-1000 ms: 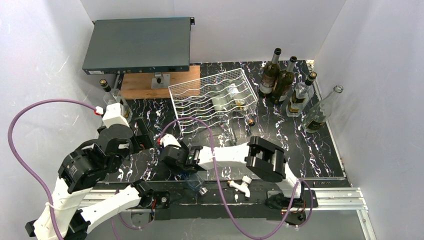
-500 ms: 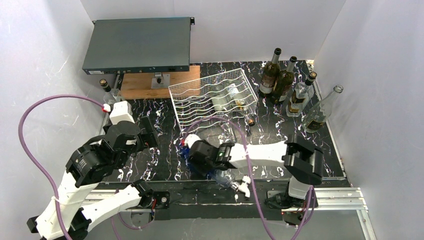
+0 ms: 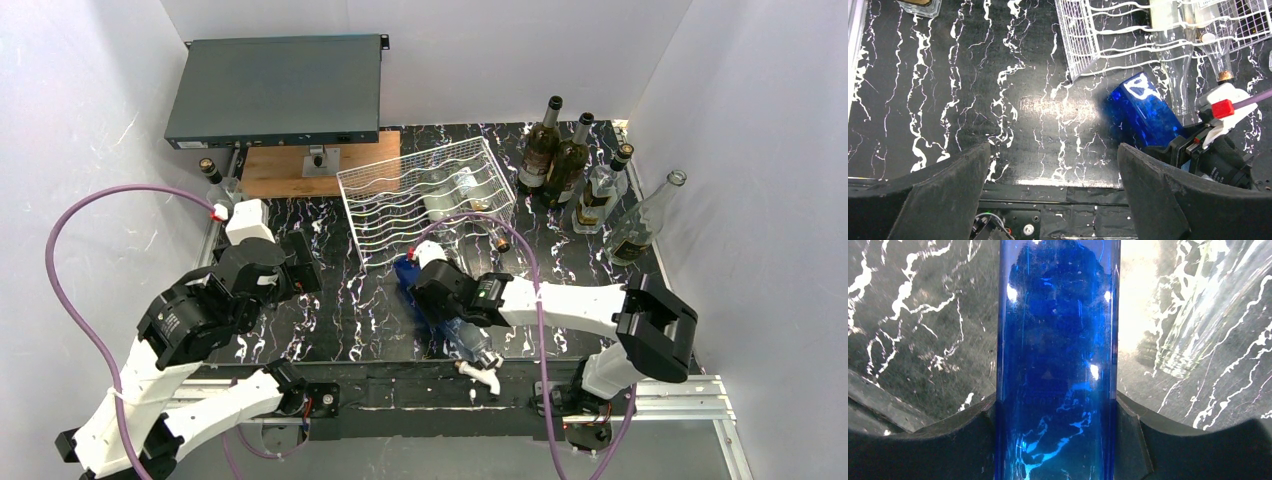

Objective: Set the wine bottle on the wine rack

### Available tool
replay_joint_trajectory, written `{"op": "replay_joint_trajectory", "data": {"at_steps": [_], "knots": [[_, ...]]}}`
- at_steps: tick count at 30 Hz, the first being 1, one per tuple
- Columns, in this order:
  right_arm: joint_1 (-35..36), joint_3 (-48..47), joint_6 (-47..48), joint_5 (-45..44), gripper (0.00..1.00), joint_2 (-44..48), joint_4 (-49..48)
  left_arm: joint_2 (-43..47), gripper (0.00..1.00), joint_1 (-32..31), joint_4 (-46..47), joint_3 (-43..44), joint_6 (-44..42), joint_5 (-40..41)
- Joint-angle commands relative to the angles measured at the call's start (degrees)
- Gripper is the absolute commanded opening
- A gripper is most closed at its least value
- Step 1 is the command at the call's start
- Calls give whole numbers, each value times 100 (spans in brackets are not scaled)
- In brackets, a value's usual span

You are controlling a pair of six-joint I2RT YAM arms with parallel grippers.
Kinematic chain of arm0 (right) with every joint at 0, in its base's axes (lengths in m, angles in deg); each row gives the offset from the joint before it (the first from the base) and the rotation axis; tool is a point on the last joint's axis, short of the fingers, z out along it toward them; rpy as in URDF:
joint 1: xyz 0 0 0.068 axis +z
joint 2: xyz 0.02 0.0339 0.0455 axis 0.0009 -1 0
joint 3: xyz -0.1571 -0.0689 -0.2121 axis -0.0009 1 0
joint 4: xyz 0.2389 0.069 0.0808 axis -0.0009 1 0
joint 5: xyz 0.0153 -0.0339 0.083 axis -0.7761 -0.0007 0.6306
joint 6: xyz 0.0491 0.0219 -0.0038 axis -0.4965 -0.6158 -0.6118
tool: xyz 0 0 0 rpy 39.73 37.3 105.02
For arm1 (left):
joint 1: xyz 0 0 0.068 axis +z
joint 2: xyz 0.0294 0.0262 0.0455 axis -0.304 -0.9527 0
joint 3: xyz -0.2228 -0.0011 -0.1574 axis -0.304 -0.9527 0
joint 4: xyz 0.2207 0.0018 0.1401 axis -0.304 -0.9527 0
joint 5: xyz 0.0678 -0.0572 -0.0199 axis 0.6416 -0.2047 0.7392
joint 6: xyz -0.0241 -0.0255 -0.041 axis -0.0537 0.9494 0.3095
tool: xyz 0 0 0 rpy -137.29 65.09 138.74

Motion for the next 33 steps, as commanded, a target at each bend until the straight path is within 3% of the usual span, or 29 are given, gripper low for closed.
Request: {"op": "replay_joint_trajectory", "data": {"at_steps": [1,14,33], "knots": [[-89,-156,-229,-694,1,536,-1083,-51,98,24,27,-33,-8,-13],[-858,-449,-480,-527,1,-78,-1970,-35,98,25,35,31,3,-172],[-857,-732,-473,-1153,1,-1229,-2829,-80,98,27,156,-161,153,-599]]}}
